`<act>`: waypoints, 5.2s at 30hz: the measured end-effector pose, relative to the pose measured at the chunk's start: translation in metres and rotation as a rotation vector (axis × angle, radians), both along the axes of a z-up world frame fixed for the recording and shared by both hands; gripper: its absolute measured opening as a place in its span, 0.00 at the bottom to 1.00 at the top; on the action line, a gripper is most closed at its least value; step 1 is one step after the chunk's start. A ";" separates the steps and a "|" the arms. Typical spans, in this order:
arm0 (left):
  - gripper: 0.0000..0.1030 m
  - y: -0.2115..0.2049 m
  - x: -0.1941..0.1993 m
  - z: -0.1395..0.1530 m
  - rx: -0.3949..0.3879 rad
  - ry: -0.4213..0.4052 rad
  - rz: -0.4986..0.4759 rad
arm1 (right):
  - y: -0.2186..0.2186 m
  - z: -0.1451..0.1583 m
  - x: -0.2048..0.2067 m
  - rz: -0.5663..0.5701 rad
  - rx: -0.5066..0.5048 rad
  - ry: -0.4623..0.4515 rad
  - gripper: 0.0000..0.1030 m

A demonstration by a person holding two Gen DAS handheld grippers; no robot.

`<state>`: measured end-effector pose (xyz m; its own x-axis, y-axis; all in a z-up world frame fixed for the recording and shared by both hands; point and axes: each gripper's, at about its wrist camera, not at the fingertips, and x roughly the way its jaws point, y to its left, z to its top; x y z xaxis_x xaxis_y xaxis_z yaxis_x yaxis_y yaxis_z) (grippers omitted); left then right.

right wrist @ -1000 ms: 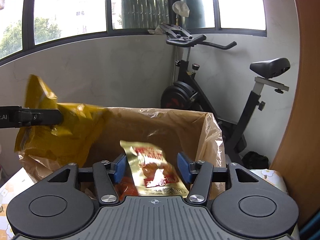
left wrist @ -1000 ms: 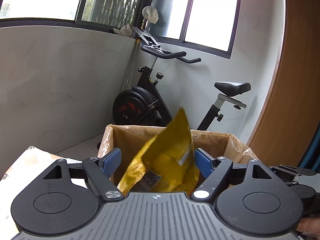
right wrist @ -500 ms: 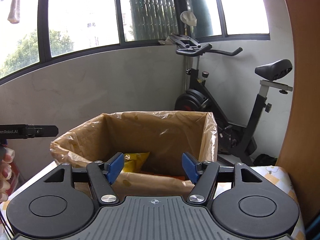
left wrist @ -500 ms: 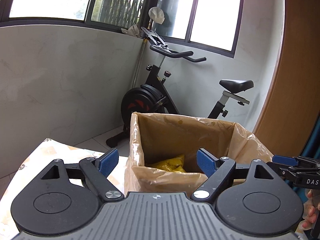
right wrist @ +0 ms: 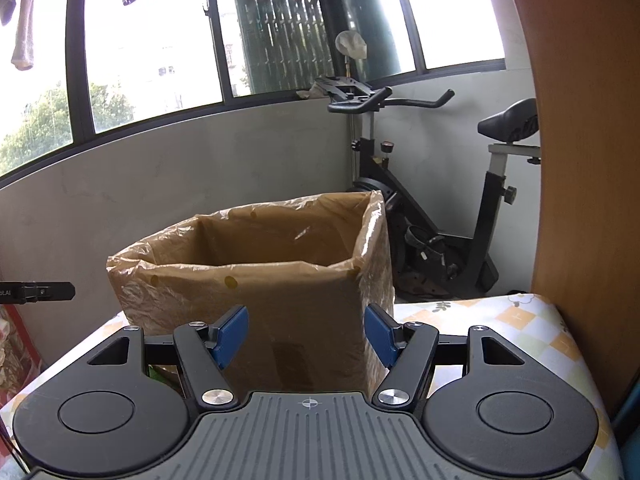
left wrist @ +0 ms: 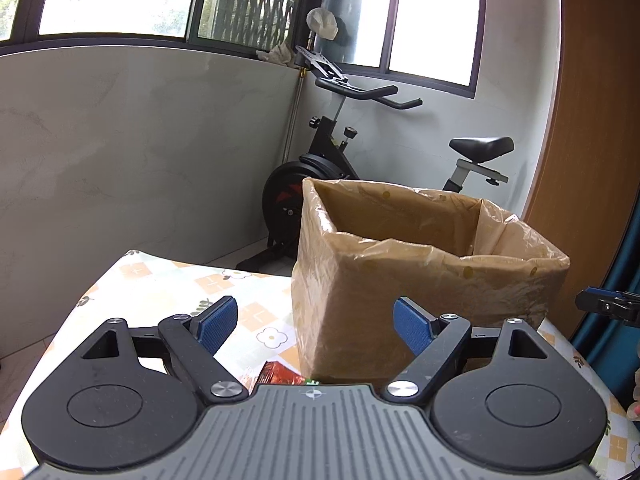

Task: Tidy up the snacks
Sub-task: 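Lower the left tool to the green rice-cracker bag while the right tool approaches the red packet, then close the left tool on the green rice-cracker bag while the right tool grasps the red packet, then lift the green bag with the left tool while the right tool holds the red packet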

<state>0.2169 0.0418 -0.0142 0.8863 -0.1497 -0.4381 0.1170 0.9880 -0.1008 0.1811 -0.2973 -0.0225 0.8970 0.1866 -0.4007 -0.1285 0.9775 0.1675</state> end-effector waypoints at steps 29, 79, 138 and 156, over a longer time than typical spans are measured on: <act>0.84 -0.002 -0.074 -0.083 -0.030 0.098 0.076 | 0.045 -0.132 -0.052 0.101 -0.074 0.320 0.57; 0.84 -0.009 -0.068 -0.089 -0.060 0.122 0.038 | 0.037 -0.115 -0.072 0.053 -0.017 0.248 0.32; 1.00 -0.045 -0.003 -0.135 -0.198 0.362 0.012 | 0.043 -0.124 -0.073 0.083 -0.013 0.268 0.32; 0.77 -0.030 -0.012 -0.124 -0.240 0.341 -0.027 | 0.040 -0.122 -0.076 0.082 -0.004 0.256 0.32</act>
<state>0.2045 0.0119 -0.1382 0.6911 -0.3046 -0.6555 0.0624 0.9287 -0.3656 0.1055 -0.2573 -0.1441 0.7483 0.2522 -0.6136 -0.1611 0.9663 0.2007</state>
